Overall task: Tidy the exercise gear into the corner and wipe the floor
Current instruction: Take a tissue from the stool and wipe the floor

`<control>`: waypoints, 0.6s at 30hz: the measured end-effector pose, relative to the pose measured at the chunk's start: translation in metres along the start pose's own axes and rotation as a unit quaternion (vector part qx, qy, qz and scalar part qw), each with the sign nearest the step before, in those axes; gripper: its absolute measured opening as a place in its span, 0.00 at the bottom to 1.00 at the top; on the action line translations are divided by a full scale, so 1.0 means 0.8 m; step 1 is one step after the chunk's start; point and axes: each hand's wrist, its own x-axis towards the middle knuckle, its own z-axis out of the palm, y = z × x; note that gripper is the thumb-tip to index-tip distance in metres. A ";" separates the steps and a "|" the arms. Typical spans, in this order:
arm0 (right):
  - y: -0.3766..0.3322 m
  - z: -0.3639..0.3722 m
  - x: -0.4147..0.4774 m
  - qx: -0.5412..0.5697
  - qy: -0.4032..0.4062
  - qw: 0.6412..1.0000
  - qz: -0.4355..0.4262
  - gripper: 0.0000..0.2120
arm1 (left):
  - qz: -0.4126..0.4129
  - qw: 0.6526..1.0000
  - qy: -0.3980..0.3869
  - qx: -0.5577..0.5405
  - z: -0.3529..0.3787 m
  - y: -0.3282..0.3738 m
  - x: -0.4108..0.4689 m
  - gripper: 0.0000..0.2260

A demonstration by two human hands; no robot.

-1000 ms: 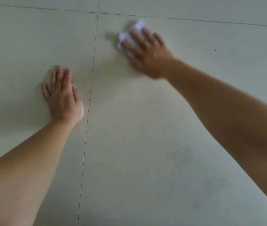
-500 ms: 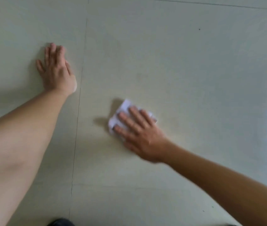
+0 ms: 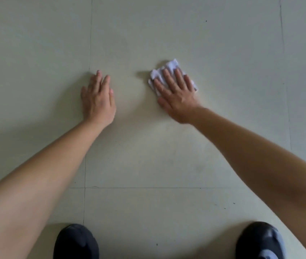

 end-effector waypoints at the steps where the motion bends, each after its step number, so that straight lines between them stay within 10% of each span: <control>1: -0.020 0.006 -0.023 0.009 0.012 1.000 -0.017 0.26 | 0.006 1.000 -0.008 0.001 0.001 0.009 0.000 0.23; 11: -0.068 0.004 -0.211 0.076 -0.122 0.911 -0.386 0.22 | 0.000 0.998 -0.057 0.028 0.016 0.073 0.036 0.23; 18: 0.093 -0.033 -0.064 -0.048 -0.040 0.994 -0.086 0.24 | 0.002 0.997 -0.066 0.028 0.011 0.063 0.038 0.23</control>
